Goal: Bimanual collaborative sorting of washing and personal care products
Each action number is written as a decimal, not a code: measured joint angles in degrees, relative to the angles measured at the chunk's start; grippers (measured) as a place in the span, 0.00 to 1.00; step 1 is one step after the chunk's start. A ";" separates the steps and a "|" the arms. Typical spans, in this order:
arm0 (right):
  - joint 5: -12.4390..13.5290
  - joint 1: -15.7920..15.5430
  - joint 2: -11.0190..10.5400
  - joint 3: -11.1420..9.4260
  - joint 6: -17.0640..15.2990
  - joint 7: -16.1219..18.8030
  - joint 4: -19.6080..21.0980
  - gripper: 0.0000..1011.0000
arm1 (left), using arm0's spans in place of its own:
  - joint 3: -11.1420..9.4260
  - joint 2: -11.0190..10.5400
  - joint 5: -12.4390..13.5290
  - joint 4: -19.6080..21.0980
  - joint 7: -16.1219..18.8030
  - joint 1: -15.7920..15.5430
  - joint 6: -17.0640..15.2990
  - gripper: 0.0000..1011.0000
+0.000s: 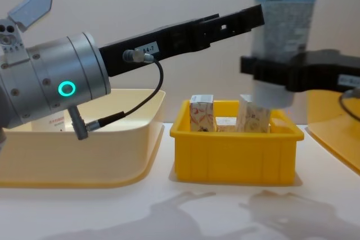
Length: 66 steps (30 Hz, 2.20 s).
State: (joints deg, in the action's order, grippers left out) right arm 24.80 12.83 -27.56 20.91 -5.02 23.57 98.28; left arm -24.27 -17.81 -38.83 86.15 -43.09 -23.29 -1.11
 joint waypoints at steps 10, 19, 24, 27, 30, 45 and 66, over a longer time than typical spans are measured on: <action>-0.56 -2.90 -1.40 -4.64 0.89 -4.37 2.40 0.53 | -0.01 0.00 0.00 0.00 0.00 0.00 0.00 0.99; -2.36 -4.24 -2.03 -8.79 1.51 -9.03 3.07 0.53 | -0.01 0.00 0.00 0.00 0.00 0.00 0.00 0.99; -3.63 -4.29 -2.09 -10.79 1.72 -11.52 2.52 0.53 | -0.01 0.00 0.00 0.00 0.00 0.00 0.00 0.99; -4.35 -4.08 -2.07 -11.58 1.75 -12.81 2.00 0.53 | -0.01 0.00 0.00 0.00 0.00 0.00 0.00 0.99; -5.55 -3.36 -1.95 -12.65 1.75 -14.64 0.70 0.53 | -0.01 0.00 0.00 0.00 0.00 0.00 0.01 0.99; -10.13 3.56 0.09 -13.98 -0.43 -20.51 -9.05 0.53 | -0.01 0.00 0.00 0.00 0.00 0.00 0.01 0.99; -12.03 11.46 5.16 -12.39 -10.05 -23.41 -20.41 0.53 | 0.00 0.00 0.00 0.00 0.00 0.00 0.00 0.99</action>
State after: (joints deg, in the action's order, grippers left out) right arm 12.78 24.28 -22.40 8.52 -15.07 0.16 77.87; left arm -24.27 -17.81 -38.83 86.15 -43.09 -23.29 -1.11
